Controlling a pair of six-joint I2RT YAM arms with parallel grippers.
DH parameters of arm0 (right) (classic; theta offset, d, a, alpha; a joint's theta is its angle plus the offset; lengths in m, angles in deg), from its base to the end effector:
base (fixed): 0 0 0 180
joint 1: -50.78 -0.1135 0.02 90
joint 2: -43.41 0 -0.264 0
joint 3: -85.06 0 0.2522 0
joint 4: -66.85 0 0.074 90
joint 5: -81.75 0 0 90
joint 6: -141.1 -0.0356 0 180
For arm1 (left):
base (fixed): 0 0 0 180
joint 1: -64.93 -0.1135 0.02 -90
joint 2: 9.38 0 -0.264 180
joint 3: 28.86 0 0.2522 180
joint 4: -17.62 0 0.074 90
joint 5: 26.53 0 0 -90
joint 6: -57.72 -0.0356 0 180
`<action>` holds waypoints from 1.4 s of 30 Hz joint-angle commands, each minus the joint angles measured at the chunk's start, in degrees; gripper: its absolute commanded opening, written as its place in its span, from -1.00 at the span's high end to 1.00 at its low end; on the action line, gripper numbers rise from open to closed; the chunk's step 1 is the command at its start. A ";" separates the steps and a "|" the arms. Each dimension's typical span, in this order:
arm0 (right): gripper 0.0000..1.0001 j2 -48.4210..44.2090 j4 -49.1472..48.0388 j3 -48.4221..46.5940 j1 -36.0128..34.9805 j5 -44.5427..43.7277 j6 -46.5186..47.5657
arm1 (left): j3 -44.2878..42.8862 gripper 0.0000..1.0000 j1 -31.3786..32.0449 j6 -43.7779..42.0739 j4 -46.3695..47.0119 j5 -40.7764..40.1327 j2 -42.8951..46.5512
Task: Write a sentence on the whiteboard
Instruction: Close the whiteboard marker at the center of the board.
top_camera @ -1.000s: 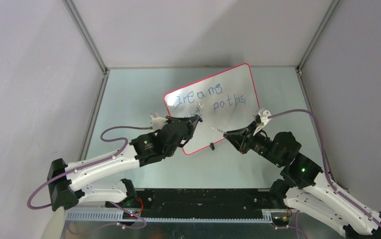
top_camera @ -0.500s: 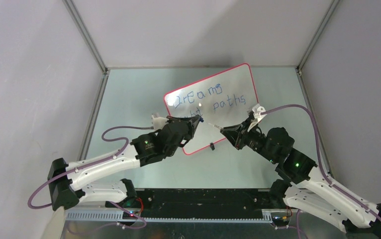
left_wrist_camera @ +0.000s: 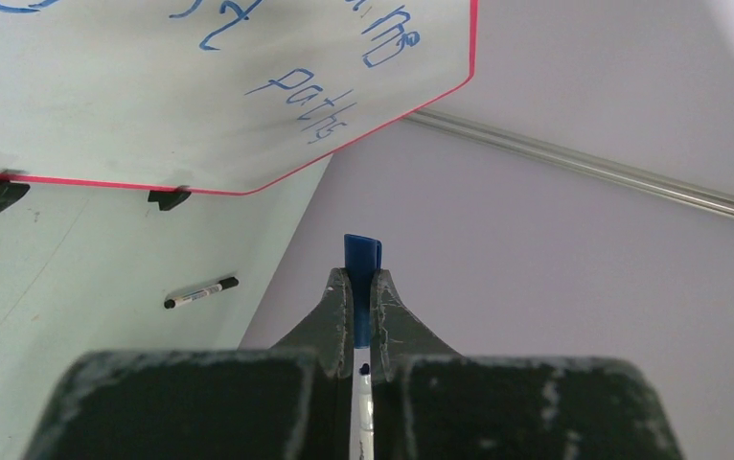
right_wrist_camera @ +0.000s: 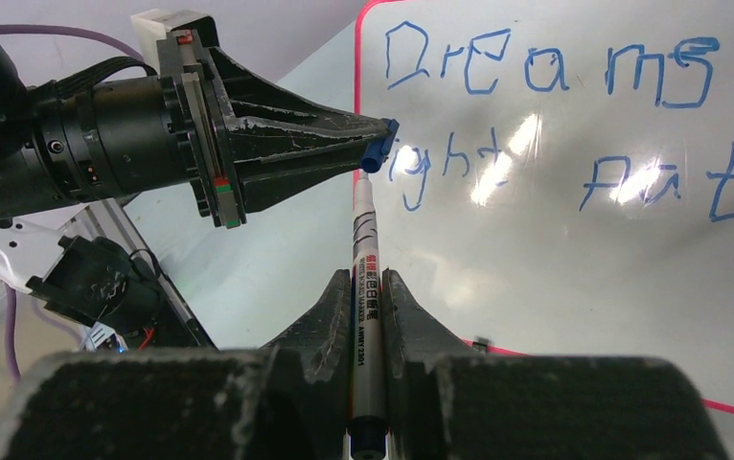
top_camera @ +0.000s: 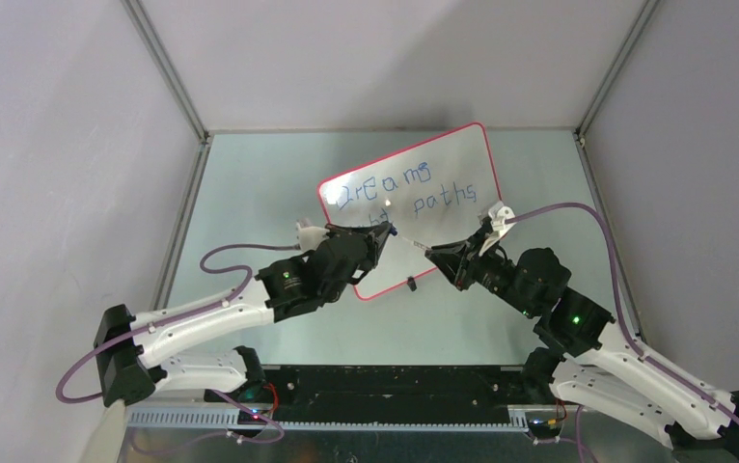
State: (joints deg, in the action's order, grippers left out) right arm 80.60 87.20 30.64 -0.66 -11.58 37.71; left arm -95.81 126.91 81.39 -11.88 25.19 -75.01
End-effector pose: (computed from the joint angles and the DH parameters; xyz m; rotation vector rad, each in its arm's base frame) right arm 0.1013 0.1238 0.3418 -0.5065 1.6114 0.8157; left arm 0.1384 -0.2130 0.3116 -1.3406 1.7419 -1.2592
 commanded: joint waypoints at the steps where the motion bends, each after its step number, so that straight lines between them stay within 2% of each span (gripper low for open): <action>1: 1.00 0.16 -2.83 -3.18 -0.60 -1.37 0.93 | -1.04 1.00 0.17 1.04 1.62 -0.36 -0.12; 32: 1.00 3.22 -4.78 -3.19 -0.87 -3.78 1.88 | -0.64 1.00 0.18 0.94 4.79 3.14 -1.03; 36: 1.00 6.51 -5.40 -3.79 -3.01 -8.40 4.89 | -1.47 1.00 0.18 1.03 5.44 4.45 -2.13; 42: 1.00 14.55 -8.85 -5.76 -11.88 -22.57 15.09 | -2.79 1.00 0.33 0.50 7.39 7.29 -4.37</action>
State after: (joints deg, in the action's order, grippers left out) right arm 90.48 85.02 27.51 -7.92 -25.59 45.41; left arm -95.90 126.01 81.78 -8.21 27.57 -78.35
